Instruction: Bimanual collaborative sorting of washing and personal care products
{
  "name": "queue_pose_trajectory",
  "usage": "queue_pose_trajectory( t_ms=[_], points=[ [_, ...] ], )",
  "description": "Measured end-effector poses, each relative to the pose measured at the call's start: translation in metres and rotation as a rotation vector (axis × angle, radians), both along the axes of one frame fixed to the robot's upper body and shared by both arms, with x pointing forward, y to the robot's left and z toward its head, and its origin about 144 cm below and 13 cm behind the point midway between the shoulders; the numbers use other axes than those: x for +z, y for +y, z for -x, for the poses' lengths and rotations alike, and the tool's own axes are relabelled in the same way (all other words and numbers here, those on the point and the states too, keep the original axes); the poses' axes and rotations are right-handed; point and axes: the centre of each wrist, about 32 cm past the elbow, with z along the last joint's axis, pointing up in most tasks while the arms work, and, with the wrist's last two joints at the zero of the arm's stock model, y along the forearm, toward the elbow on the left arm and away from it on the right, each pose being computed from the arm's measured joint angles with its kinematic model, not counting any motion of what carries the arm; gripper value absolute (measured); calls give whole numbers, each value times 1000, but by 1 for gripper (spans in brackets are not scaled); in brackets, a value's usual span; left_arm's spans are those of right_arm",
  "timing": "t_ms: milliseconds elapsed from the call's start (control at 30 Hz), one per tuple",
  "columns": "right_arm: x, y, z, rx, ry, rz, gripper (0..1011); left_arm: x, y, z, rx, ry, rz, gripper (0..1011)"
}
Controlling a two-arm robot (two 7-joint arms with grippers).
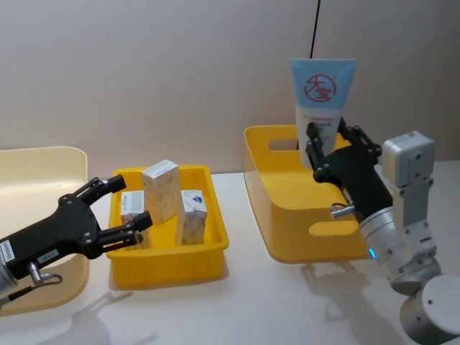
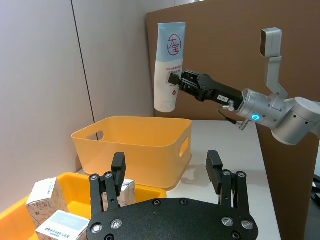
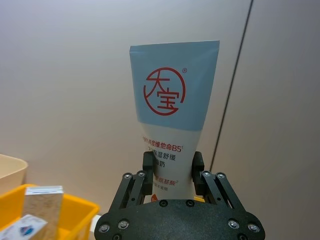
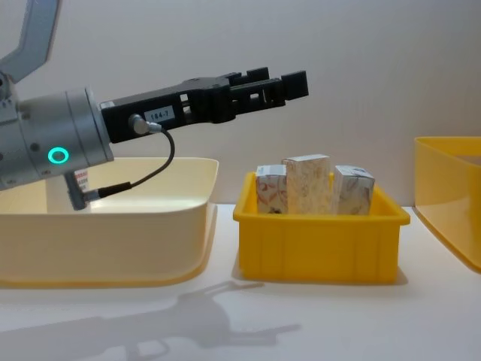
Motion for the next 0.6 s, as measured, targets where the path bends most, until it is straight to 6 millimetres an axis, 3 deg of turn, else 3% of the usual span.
queue_pose_trajectory(
  t_ms=[600],
  points=[
    [-2,-11,-3,-129,124,-12,440,0,0,0,0,0,0,1003]
  ],
)
